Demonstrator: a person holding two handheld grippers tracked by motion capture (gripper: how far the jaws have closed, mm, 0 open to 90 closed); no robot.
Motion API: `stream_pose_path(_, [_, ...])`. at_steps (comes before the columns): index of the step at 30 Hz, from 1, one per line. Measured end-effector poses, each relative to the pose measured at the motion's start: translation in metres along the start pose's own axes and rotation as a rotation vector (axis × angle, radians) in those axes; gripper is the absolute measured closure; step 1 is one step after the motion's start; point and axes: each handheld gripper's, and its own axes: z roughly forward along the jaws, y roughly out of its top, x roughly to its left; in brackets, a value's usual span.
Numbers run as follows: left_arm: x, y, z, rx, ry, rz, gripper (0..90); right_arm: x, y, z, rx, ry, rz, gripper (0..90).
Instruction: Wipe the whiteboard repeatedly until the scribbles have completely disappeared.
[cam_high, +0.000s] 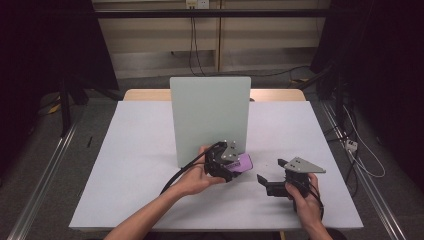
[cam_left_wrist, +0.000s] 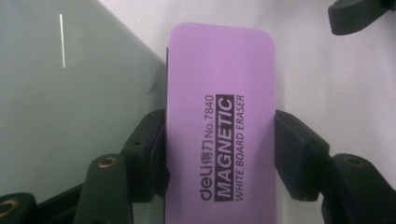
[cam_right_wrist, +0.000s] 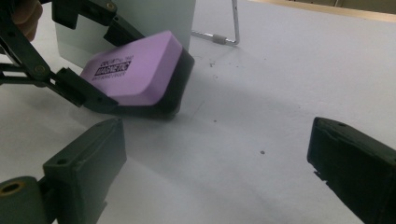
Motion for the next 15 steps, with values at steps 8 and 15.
stream_pose_path(8, [0.004, 0.004, -0.003, -0.028, 0.002, -0.018, 40.6, -0.001, 0.000, -0.001, -0.007, -0.001, 0.005, 4.5])
stream_pose_path(15, [0.016, 0.012, -0.022, -0.090, 0.039, -0.041, 40.6, 0.000, 0.000, -0.001, -0.006, 0.004, 0.006, 4.5])
